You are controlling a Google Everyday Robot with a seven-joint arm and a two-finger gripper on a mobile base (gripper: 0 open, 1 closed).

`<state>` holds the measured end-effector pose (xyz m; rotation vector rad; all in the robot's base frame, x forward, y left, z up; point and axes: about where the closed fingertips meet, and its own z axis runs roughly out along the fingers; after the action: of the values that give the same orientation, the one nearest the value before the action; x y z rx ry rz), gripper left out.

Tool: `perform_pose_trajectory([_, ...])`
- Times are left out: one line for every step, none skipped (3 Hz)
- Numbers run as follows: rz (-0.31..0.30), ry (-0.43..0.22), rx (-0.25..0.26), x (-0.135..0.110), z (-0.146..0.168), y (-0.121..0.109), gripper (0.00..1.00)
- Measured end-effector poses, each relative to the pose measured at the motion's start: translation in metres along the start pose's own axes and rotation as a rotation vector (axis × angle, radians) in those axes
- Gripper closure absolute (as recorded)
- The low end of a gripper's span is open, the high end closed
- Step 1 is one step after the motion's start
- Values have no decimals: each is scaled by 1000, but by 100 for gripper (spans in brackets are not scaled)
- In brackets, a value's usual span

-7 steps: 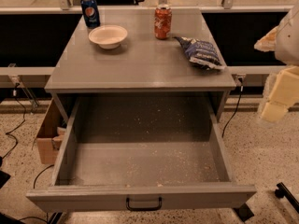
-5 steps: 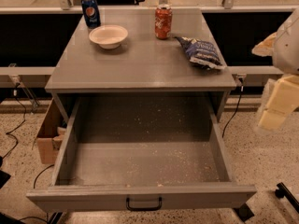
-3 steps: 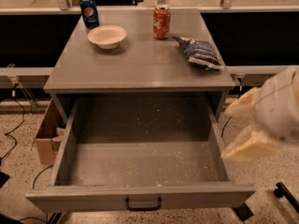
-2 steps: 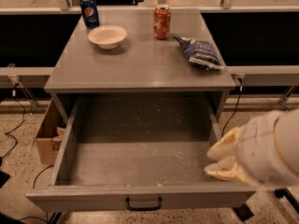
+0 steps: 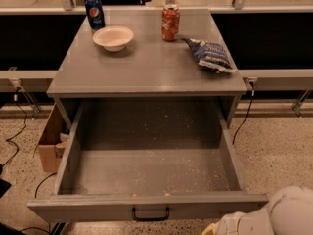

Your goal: Close top drawer

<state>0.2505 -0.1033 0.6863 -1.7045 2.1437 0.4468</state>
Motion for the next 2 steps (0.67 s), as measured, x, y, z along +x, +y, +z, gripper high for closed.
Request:
perform_pose_trajectory([17, 15, -26, 11, 5, 14, 100])
perform_pose_trajectory([12, 10, -30, 9, 7, 15, 100])
